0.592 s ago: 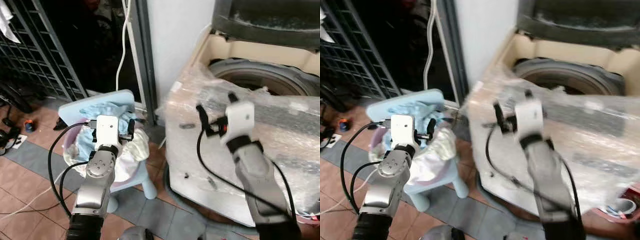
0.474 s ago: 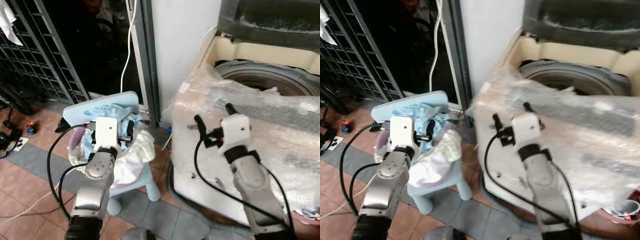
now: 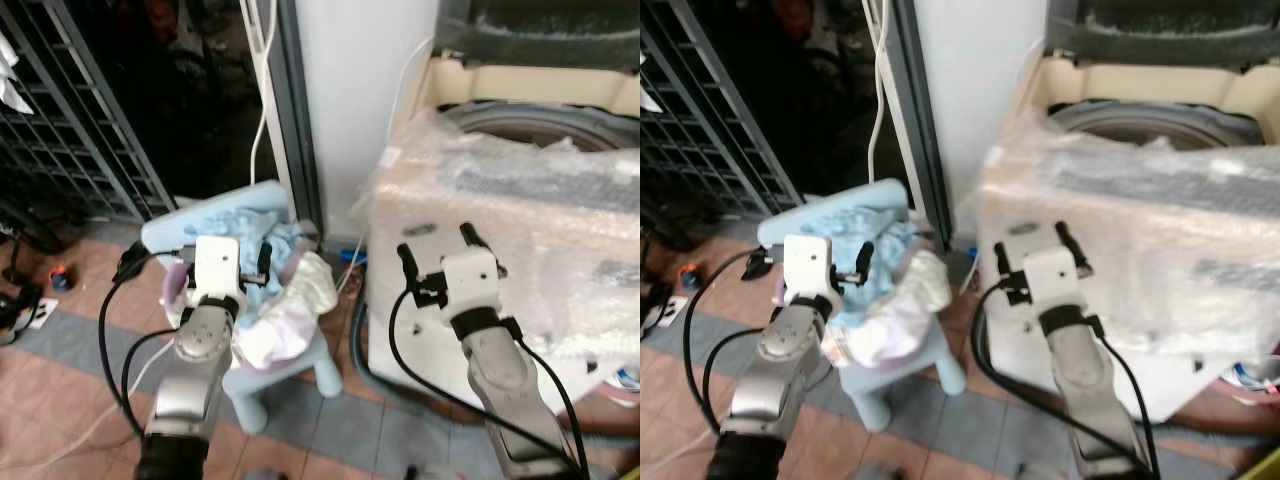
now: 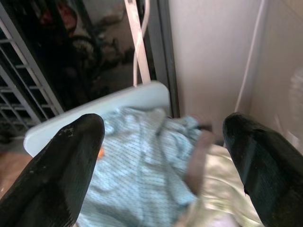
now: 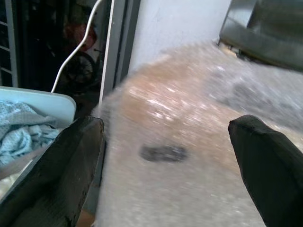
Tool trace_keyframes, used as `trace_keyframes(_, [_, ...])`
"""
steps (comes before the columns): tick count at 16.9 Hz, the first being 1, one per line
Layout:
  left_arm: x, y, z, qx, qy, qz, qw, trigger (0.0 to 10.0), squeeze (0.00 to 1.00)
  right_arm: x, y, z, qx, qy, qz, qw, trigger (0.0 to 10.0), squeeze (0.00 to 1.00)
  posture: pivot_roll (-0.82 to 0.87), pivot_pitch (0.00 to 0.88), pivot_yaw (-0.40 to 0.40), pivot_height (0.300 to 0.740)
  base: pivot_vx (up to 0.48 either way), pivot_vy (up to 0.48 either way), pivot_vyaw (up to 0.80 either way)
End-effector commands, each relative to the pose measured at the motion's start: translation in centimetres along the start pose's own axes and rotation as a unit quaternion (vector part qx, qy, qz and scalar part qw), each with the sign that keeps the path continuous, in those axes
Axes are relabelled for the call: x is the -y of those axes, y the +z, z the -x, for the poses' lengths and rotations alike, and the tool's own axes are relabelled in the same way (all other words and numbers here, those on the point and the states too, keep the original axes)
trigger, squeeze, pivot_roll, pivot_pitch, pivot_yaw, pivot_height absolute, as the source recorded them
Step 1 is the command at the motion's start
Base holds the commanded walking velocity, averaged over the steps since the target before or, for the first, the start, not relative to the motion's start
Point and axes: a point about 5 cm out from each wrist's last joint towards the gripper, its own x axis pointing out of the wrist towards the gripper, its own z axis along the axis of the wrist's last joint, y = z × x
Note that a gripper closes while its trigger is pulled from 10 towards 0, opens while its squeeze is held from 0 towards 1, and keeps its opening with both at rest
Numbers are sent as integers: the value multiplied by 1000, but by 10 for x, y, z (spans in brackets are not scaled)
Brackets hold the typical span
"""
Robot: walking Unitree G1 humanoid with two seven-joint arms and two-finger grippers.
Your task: Clothes washing
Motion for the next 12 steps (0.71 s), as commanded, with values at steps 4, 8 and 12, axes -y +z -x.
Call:
trace_keyframes(4, [-19, -6, 3, -12, 32, -6, 999, 10000, 0, -7, 2, -5, 10, 14, -9, 1000, 10000, 0, -93, 0, 114, 740, 0, 0, 788])
trace_keyframes(8, [-20, -13, 4, -24, 27, -6, 999, 10000, 0, -7, -2, -6, 5, 14, -9, 1000, 10000, 0, -91, 0, 107, 740, 0, 0, 356])
trace_keyframes(12, [-20, -21, 6, -33, 28, -10, 999, 10000, 0, -9, -6, -12, 3, 24, -7, 1000, 10000, 0, -52, 0, 50, 740, 0, 0, 0])
